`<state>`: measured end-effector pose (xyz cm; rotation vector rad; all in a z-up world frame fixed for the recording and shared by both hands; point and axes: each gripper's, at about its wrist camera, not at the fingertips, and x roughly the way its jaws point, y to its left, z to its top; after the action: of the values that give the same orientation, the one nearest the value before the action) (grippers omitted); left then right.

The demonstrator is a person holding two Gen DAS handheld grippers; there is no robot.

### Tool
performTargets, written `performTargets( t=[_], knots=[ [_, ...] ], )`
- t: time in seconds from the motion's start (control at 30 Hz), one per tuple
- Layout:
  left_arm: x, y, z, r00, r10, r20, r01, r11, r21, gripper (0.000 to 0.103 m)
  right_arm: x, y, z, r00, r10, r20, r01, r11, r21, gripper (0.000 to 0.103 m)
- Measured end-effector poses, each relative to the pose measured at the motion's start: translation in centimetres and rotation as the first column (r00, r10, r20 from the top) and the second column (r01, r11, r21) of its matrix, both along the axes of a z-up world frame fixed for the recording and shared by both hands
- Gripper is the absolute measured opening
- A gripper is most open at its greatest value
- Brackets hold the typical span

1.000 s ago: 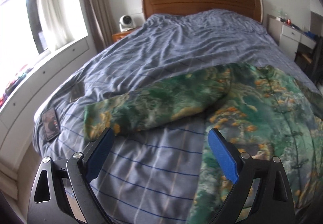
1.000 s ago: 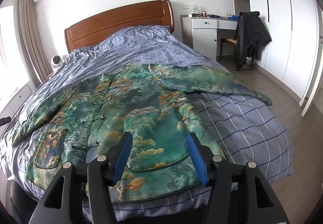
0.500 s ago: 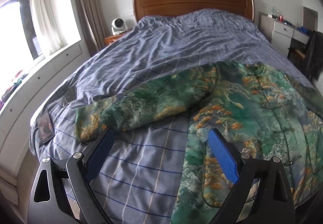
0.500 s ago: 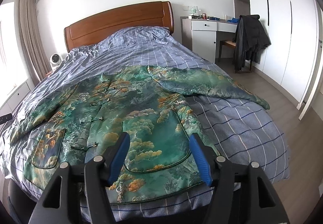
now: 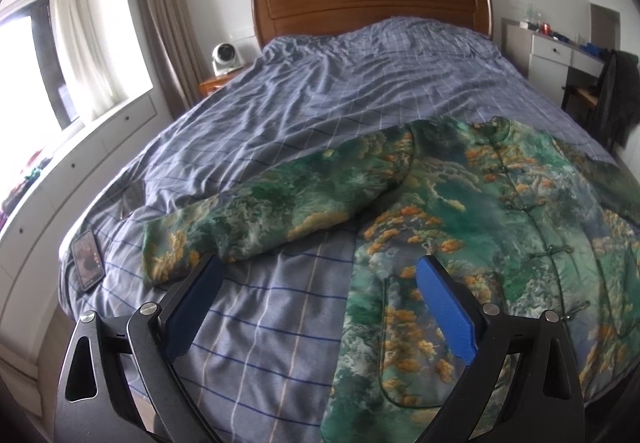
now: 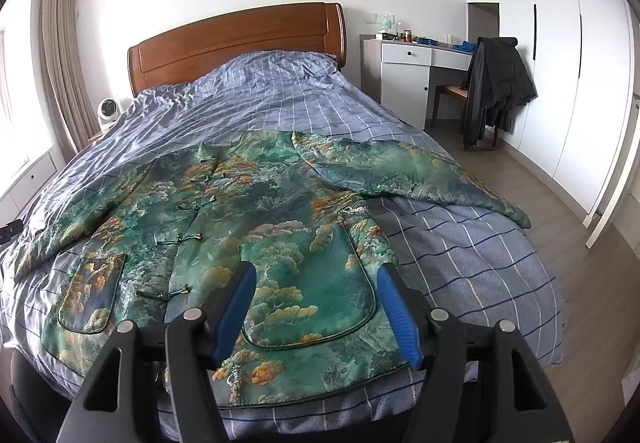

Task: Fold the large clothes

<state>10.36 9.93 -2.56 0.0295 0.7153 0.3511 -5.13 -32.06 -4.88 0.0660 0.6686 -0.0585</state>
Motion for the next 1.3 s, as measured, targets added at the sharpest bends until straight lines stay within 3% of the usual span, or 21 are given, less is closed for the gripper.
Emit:
performTargets(
  t=[0.2,0.73,1.3],
  knots=[
    [0.4,-0.7,-0.5,1.0,-0.019,-0.023,0.019,1.0,-0.003,0.099,0.7,0.6,0.4,1.0,-0.003,-0.027,0.002,0.999,-0.037,0.076],
    [0.1,-4.4,-0.8,0.991,-0.113,-0.076,0.114,0.993,0.009,0.1,1.4,1.5,2.2,0.998,-0.033,-0.046,0.025,0.988,-0.153,0.077],
    [-0.1,-7.1,-0.8,0.981,-0.168,-0.098,0.17,0.985,0.018,0.101,1.7,1.6,3.3,0.997,-0.051,-0.051,0.04,0.978,-0.203,0.077]
  ],
)
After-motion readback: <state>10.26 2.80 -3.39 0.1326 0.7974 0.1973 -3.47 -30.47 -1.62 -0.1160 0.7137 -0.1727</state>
